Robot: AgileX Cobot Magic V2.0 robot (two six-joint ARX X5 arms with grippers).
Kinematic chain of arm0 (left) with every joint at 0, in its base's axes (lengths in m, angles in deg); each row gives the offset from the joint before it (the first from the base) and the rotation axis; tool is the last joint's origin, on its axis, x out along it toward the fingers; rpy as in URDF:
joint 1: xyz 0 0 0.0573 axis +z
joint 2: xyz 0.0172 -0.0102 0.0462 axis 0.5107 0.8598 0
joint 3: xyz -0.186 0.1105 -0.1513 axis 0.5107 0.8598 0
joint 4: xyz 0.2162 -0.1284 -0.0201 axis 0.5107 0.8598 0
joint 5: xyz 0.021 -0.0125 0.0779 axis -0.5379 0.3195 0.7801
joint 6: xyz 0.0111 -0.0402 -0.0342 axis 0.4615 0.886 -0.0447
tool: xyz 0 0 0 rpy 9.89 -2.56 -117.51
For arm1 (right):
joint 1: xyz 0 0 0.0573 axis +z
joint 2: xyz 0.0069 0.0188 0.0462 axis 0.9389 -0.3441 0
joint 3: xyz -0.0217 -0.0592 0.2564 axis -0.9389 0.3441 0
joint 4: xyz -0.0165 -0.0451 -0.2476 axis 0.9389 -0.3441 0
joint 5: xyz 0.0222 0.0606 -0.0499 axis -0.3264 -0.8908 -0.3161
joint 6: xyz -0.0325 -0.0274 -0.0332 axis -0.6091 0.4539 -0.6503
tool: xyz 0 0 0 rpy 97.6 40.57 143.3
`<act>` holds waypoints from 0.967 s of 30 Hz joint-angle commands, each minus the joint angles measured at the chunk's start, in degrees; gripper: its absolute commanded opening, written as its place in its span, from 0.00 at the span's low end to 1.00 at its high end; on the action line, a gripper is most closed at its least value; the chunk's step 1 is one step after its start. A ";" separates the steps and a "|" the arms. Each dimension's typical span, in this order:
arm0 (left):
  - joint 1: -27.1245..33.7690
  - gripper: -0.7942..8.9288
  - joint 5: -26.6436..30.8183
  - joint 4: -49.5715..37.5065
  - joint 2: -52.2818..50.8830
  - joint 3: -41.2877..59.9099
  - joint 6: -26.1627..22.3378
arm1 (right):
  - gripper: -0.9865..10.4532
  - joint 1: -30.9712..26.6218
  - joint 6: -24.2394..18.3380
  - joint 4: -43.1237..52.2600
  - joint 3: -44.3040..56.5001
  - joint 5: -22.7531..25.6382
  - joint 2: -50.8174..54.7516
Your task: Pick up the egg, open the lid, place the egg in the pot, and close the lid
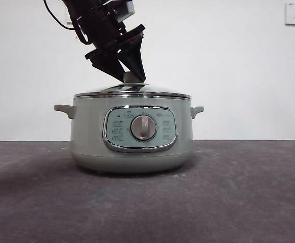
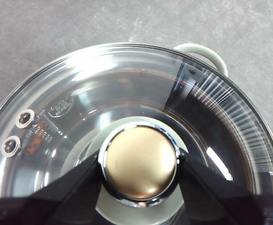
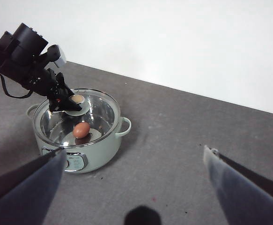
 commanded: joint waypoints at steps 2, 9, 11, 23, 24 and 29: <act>-0.26 0.07 0.15 -0.28 1.33 -0.72 -0.02 | 0.53 0.15 0.44 -1.46 0.33 0.04 0.33; -0.24 0.12 0.15 1.66 1.46 -0.72 -0.04 | 0.53 0.15 0.44 -1.46 0.33 0.04 0.31; -0.04 0.27 0.15 1.70 1.36 -0.72 0.35 | 0.53 0.15 0.44 -1.46 0.33 0.04 0.31; 0.42 0.50 0.15 1.62 -0.66 -0.74 1.05 | 0.53 0.15 0.63 -1.46 0.33 0.04 0.31; 0.52 0.50 0.13 1.66 -1.09 -0.74 1.05 | 0.53 0.15 0.63 -1.46 0.33 0.04 0.31; 0.81 0.50 0.15 3.04 -5.09 -0.74 1.36 | 0.53 0.15 0.66 -1.46 0.33 0.04 0.31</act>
